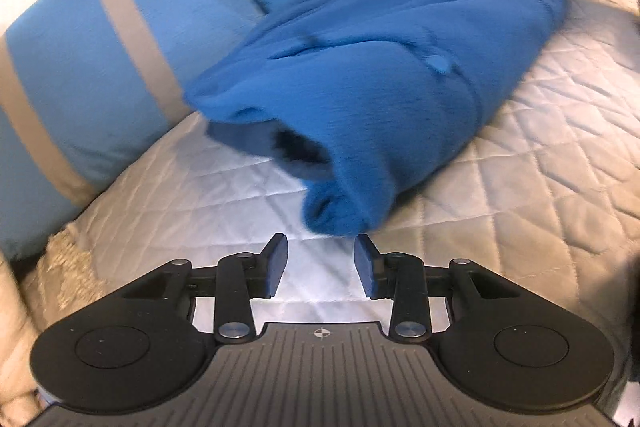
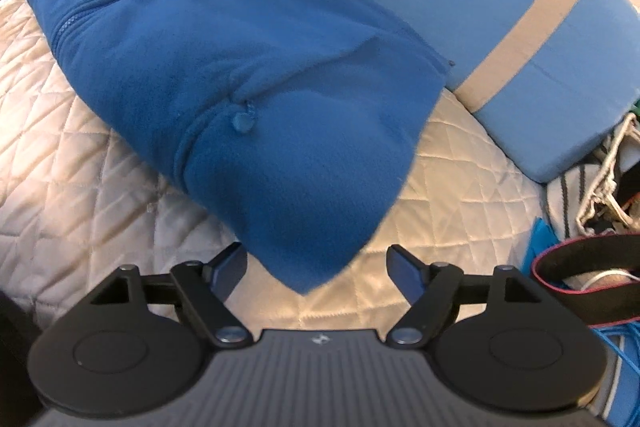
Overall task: Fold clothes
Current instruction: 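Pull both grippers back from the folded fleece bundle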
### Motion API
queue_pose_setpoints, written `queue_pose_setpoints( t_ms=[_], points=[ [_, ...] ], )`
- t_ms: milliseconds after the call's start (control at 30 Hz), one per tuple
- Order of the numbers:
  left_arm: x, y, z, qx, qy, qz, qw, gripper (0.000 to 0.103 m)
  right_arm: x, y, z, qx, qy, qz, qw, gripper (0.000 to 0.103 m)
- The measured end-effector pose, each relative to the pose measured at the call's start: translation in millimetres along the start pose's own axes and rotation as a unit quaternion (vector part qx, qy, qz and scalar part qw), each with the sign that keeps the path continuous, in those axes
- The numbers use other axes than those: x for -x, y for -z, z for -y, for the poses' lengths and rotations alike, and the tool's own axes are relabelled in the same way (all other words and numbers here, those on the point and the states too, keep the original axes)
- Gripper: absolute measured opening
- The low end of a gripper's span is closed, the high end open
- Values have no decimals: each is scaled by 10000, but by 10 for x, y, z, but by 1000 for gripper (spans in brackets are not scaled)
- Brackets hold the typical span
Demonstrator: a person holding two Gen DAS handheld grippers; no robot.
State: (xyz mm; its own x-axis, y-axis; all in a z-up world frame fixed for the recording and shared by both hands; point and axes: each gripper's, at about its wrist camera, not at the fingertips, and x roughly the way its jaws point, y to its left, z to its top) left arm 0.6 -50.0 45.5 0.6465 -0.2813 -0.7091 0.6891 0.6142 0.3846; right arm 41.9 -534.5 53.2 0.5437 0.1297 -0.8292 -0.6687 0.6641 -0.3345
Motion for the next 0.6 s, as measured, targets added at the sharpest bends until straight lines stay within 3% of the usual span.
queue_pose_setpoints(
  t_ms=[267,300,333,367,600],
  points=[
    [21,-16,142,-253,431,502,9975,37,223,94,229,-421,289,-42,9987,88],
    [34,-20,158,-260,472,554,9970,35,247,94,247,-450,325,-38,9985,88],
    [43,-25,156,-229,480,574,9969,18,270,92,264,-481,350,-32,9982,88],
    [50,-32,141,-173,464,573,9971,12,292,88,279,-510,374,-26,9980,88],
    [154,3,-263,568,854,626,9928,7,406,20,308,-497,461,76,9977,88]
  ],
)
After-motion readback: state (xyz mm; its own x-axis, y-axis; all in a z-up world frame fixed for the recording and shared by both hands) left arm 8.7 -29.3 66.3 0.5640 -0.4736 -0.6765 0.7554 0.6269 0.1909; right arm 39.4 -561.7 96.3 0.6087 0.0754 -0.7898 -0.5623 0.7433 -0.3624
